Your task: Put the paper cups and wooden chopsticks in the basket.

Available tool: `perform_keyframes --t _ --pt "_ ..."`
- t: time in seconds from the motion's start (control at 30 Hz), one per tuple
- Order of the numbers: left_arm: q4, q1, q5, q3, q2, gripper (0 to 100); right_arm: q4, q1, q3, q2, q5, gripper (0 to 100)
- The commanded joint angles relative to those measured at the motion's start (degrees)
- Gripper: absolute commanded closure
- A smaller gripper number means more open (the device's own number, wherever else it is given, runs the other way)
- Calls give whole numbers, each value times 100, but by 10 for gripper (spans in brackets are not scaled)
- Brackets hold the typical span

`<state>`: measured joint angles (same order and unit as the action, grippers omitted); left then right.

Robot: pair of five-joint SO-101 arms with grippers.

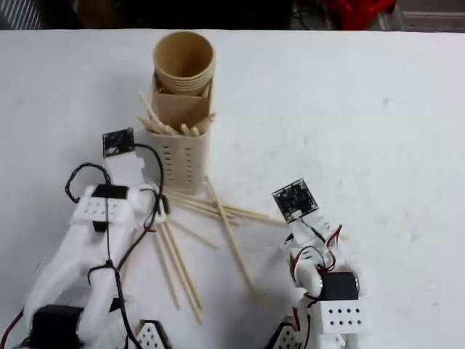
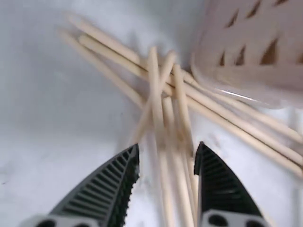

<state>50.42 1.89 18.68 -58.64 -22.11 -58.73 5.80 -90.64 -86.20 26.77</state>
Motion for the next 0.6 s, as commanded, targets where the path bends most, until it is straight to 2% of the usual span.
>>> perform_keyframes --t 0.0,0.1,0.27,0.57 --pt "-299 92 70 167 629 797 48 4 246 22 -53 935" --pt "141 347 70 607 1015 812 48 -40 246 22 -53 935" --pt "229 1121 -149 809 1182 981 48 -136 229 22 -53 935" --pt "-466 2114 -1600 1275 1226 978 57 -136 123 -22 -35 935"
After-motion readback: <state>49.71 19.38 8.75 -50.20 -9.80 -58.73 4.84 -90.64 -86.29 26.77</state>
